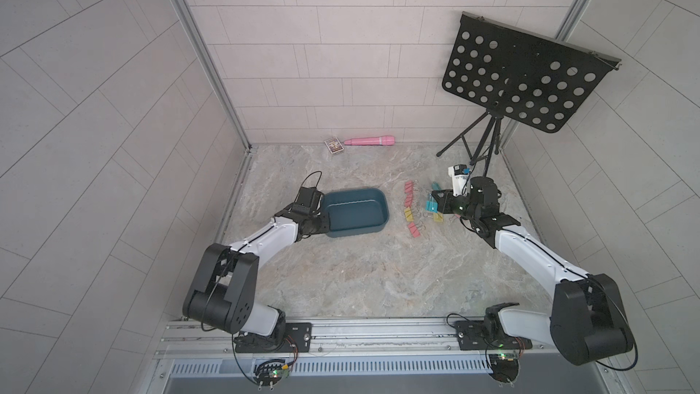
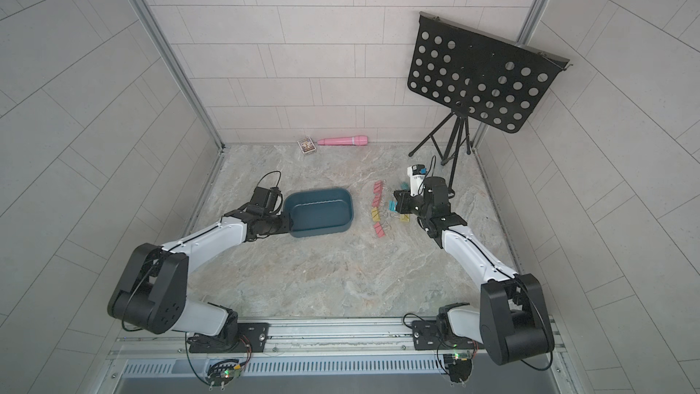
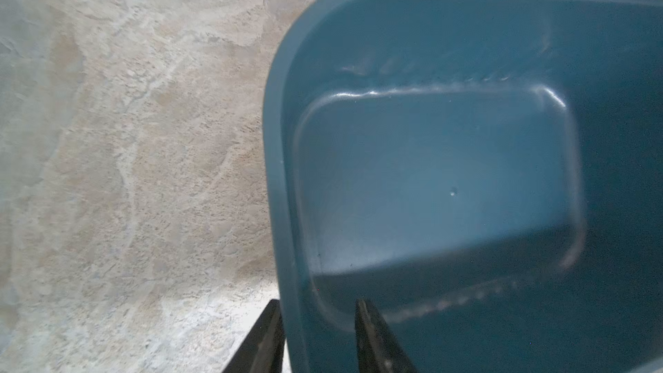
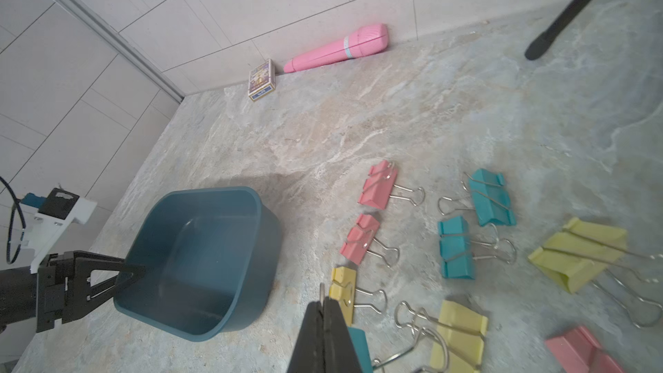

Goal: Take out the binder clips from the storage box
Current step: Place the binder clip at the center of the board.

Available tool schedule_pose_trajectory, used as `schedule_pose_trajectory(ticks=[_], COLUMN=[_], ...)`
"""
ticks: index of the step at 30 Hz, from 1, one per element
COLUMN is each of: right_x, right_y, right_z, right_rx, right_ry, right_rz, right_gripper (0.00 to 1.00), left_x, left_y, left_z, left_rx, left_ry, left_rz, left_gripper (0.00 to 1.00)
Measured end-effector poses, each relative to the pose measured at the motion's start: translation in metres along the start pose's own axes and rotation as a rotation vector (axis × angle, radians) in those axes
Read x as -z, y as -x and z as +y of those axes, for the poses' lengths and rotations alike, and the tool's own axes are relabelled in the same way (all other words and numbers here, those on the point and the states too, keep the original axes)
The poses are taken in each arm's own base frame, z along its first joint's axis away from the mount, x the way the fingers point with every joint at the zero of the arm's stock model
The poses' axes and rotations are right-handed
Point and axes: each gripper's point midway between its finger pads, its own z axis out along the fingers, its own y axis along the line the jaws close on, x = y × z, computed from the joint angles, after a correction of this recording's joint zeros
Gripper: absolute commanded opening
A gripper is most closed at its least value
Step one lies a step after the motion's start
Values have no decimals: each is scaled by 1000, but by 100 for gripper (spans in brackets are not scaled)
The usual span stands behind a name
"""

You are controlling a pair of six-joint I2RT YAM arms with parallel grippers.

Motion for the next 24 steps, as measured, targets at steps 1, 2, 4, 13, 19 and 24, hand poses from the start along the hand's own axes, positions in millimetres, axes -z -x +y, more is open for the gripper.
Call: schedule_pose_trajectory(ticks=[1, 2, 4, 13, 19, 24], right_x=[2, 3, 6, 9, 6, -3], right_y=[-2, -3, -7, -46, -55, -69], right_z=[-3, -6, -10, -31, -39, -49], right_rx=[-8, -16, -26, -100, -137, -173], right_ry=[-6, -12, -21, -58, -63, -70], right_rz=[-1, -3, -7, 37, 21, 42], right_gripper=[0, 0, 0, 0, 0, 0], left_x=[0, 0, 0, 0, 0, 0], left_y=[0, 0, 0, 0, 0, 0], left_z=[0, 0, 0, 0, 0, 0], left_rx=[0, 0, 0, 0, 0, 0], left_ry=[0, 0, 0, 0, 0, 0], left_rz=[0, 0, 0, 0, 0, 0], left_gripper=[41, 41, 41, 41, 41, 41])
